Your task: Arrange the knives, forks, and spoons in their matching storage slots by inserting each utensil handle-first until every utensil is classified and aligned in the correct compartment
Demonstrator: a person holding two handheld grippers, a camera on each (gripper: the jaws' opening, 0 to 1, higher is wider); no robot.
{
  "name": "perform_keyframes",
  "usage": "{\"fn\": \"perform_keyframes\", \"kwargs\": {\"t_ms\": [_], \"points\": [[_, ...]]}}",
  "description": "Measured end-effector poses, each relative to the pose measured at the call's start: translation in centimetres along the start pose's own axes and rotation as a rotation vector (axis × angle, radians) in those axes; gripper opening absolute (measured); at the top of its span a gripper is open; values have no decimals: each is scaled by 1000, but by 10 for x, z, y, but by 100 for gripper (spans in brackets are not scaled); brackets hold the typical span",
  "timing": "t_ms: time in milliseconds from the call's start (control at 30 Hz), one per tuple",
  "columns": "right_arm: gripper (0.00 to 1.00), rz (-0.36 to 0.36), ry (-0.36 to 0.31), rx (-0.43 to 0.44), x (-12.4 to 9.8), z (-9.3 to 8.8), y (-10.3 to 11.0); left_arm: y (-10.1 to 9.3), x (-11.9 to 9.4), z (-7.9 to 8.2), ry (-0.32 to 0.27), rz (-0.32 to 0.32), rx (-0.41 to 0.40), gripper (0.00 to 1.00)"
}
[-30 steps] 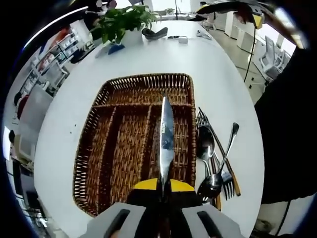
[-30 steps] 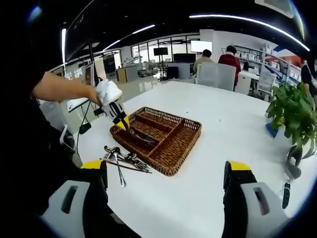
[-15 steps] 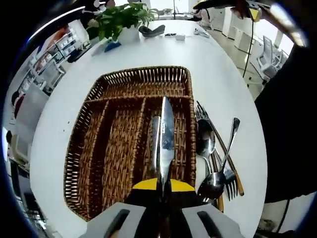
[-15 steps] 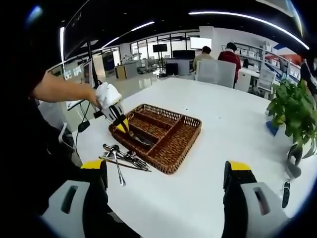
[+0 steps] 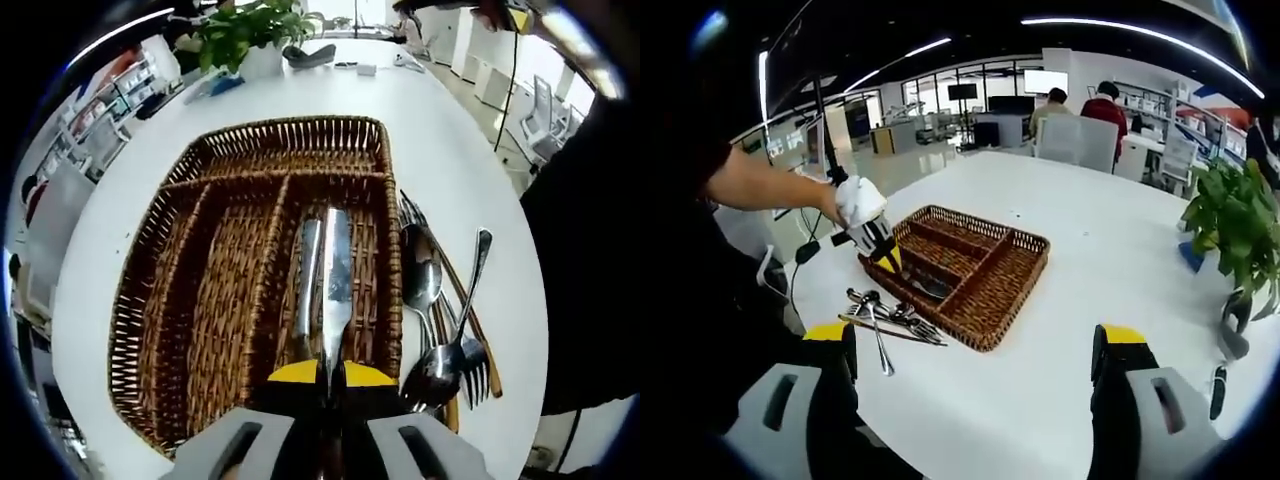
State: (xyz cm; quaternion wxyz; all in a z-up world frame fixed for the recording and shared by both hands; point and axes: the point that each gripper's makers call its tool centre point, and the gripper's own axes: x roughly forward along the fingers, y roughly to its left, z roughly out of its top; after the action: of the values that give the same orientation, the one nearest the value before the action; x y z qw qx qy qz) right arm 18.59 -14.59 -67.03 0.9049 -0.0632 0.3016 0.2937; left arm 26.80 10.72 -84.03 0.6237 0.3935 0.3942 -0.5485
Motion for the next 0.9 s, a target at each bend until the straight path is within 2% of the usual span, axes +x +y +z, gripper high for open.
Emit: {"fn": "perform_keyframes", "kwargs": {"t_ms": [533, 700, 800, 900], "points": [[99, -19, 9, -4, -5, -3, 2, 2, 17, -5, 11, 37, 21, 4], [99, -20, 8, -3, -6, -4, 4, 4, 17, -5, -4, 27, 6, 5], [99, -19, 3, 2, -5, -3, 6, 4, 17, -6, -26, -6, -31, 5], [99, -16, 2, -6, -3, -2, 8, 3, 19, -5, -29, 0, 25, 6]]}}
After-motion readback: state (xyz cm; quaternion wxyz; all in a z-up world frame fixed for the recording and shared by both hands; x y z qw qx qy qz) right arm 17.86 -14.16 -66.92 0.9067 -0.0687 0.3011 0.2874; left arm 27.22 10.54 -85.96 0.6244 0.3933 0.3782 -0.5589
